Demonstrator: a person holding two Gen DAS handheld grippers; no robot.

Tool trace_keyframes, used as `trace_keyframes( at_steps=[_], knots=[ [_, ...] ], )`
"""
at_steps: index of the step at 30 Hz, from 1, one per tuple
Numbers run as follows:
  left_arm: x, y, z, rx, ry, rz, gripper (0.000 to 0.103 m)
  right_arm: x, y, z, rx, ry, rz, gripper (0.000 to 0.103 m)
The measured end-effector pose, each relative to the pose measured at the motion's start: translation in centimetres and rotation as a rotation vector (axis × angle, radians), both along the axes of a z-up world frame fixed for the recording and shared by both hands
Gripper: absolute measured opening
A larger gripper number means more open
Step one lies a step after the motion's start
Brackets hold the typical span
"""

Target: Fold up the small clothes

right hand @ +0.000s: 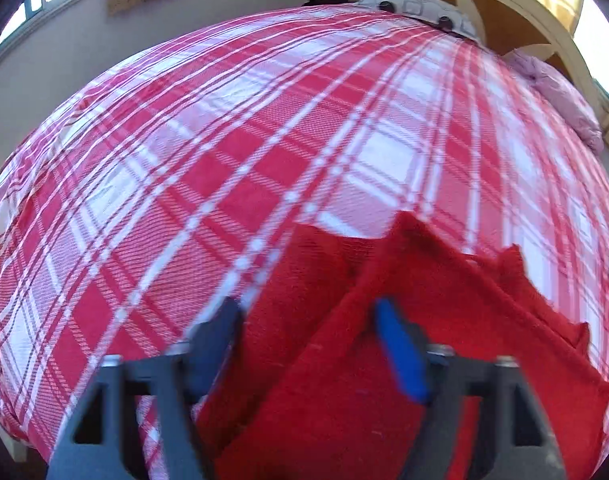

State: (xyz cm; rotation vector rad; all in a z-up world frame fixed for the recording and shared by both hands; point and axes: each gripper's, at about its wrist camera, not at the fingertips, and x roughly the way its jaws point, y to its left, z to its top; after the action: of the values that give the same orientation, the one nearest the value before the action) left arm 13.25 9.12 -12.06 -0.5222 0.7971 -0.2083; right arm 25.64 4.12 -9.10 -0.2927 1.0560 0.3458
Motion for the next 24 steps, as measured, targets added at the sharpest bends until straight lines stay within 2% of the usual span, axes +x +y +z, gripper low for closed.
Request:
trace_keyframes(
  at_steps=[2, 3, 6, 9, 13, 18, 24],
  knots=[
    [-0.3, 0.0, 0.4, 0.003, -0.007, -0.002, 0.014, 0.6, -2.1, 0.5, 0.093, 0.039, -0.040, 0.025],
    [-0.3, -0.1, 0.6, 0.002, -0.011, -0.005, 0.014, 0.7, -3.2, 0.7, 0.155, 0.066, -0.059, 0.021],
    [-0.4, -0.5, 1.6, 0.019, -0.027, -0.015, 0.013, 0.6, -6.0, 1.3, 0.341, 0.124, -0.105, 0.016],
    [-0.8, -1.5, 3.4, 0.029, -0.059, -0.043, 0.013, -0.8, -9.0, 3.4, 0.498, 0.113, -0.136, 0.016],
    [-1.3, -4.0, 5.5, 0.043, -0.104, -0.105, 0.013, -3.1, -13.9, 6.8, 0.652, 0.067, -0.175, 0.016],
    [-2.4, -9.7, 9.3, 0.091, -0.218, -0.228, 0.013, -6.7, -21.7, 9.4, 0.736, 0.011, -0.231, 0.016],
    [-3.5, -18.3, 9.7, 0.134, -0.255, -0.409, 0.013, -8.5, -31.5, 10.4, 0.765, -0.055, -0.316, 0.015]
  ],
)
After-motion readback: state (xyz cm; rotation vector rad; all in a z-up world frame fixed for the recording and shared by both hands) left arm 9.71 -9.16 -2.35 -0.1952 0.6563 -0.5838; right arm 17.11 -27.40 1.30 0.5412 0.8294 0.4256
